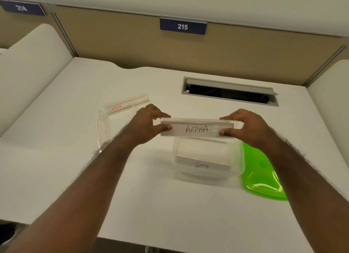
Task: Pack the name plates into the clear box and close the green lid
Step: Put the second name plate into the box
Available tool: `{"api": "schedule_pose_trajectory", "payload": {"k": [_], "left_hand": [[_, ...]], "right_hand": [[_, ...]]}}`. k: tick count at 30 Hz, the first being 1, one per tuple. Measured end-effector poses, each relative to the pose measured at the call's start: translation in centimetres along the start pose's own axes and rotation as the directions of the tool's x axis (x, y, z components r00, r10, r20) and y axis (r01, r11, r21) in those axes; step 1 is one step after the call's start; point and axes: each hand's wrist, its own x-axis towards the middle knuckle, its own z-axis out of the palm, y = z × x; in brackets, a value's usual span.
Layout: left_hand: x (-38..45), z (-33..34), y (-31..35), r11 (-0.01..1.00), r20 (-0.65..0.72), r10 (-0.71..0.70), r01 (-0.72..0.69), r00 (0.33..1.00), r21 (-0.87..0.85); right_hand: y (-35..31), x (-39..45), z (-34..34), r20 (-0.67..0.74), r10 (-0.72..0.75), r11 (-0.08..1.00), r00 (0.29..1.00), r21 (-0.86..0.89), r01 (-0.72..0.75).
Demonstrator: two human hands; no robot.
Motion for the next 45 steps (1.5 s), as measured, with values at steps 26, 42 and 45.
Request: {"api": "schedule_pose_trajectory", "payload": {"k": [26,42,45], "left_hand": [[3.0,11.5,1.9,0.445,0.320,0.000,-0.286,0.948,0.848],[3.9,13.9,1.8,0.344,0.336,-0.115,-0.279,0.935,0.896],[3.9,14.1,1.6,0.340,0.340,-0.113,-0.285,0.934,0.896]], "right_hand": [[6.0,-1.5,6.7,0.116,0.081,0.587,0.990,-0.809,0.047],[5.2,-0.7,8.3,0.185,0.123,0.567,0.975,-0.820,0.084],[5.4,-0.7,8.5,0.185,0.133,0.551,0.974,-0.830,0.082]]}}
